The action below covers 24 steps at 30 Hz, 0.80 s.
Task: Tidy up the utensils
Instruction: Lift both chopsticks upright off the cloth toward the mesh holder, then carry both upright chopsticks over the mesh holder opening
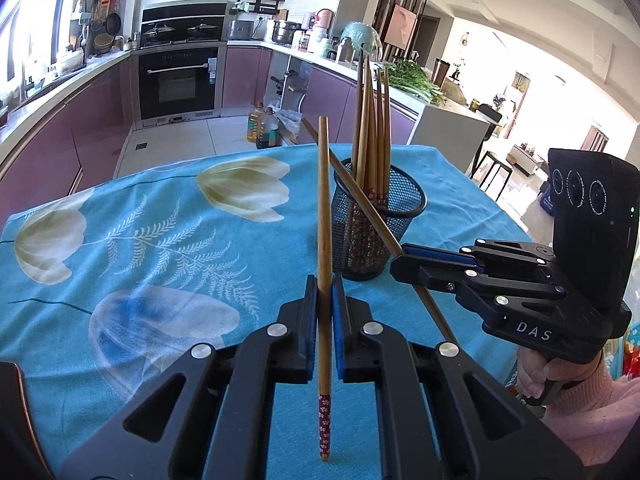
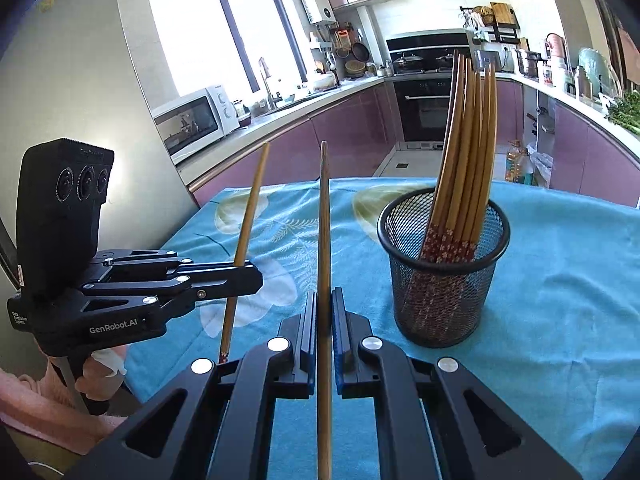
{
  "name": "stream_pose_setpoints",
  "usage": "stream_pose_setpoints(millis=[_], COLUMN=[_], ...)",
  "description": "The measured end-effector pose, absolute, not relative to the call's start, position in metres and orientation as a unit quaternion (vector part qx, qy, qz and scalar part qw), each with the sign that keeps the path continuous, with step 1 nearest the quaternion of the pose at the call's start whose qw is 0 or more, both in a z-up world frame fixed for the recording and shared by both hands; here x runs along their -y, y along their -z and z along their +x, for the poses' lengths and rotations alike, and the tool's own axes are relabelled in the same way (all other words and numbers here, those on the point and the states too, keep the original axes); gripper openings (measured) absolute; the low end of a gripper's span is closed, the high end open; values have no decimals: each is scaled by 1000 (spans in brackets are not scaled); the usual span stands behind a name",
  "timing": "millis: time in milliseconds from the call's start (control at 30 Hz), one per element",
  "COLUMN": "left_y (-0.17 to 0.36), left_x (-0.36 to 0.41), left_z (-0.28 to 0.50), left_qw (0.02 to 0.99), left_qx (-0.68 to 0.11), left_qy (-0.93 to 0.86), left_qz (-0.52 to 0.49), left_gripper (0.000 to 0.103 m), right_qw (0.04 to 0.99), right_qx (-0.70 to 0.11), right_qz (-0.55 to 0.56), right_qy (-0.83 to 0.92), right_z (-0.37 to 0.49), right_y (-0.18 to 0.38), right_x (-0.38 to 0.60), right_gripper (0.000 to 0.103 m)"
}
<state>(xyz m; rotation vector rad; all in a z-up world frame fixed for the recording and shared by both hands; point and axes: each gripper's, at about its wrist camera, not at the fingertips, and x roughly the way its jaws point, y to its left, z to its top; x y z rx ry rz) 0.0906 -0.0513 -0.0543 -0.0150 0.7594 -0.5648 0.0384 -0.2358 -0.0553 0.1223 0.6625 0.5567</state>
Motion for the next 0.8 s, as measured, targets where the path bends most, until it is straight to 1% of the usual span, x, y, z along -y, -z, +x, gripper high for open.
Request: stream_pose_setpoints(millis=[800], left_y=[36], left_x=[52], left_z=[88], left_qw=[895], left_qx=[-345], left_qy=[282], left_qz=[-14], left_gripper=[7], right_qw=[920], right_qx=[-282], right_qz=[70], right_qy=[-261], right_z=[34], right_y=[42], right_x=[250], right_gripper=[6])
